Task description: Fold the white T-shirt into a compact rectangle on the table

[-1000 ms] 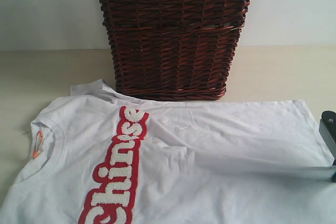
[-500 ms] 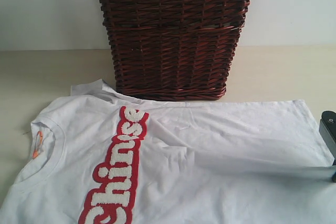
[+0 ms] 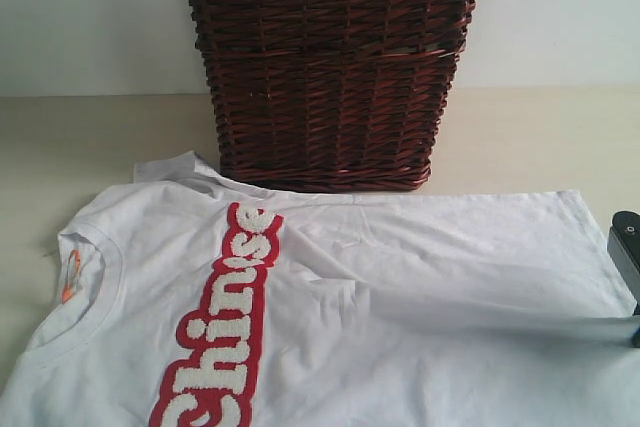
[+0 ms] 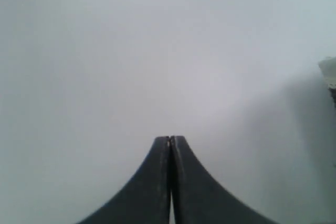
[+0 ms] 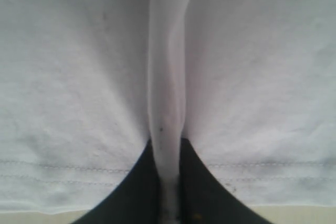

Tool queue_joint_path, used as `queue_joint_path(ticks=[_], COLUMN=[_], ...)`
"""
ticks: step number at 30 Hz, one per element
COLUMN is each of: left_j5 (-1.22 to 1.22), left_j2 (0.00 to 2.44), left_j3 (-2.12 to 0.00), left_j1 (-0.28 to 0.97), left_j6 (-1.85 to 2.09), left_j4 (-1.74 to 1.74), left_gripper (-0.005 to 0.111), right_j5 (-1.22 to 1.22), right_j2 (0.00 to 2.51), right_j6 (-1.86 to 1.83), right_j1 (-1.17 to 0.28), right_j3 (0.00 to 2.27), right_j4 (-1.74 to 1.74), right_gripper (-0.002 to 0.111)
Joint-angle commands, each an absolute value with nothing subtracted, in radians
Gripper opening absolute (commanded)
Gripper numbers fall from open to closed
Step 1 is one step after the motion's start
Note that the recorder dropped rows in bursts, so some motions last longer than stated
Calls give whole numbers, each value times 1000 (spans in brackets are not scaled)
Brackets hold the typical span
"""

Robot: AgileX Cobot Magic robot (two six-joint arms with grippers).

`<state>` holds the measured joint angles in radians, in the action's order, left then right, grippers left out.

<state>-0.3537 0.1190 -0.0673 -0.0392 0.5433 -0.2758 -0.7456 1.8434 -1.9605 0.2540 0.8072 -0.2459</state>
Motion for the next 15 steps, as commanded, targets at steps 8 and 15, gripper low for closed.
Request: queue_joint_path(ticks=[8,15], left_j5=[-90,394], left_j2=[590,788], left_j3=[-494,-549], left_j1=[-62,-64], left_j6=[787,787], left_j4=[-428,-378], left_gripper=[0,0], right_j5=[-704,-704], right_j2=[1889,1889], right_j6=[-1957,-1957], right_j1=[259,259], right_j3=[786,786], right_j4=[-132,-132], right_gripper=[0,0])
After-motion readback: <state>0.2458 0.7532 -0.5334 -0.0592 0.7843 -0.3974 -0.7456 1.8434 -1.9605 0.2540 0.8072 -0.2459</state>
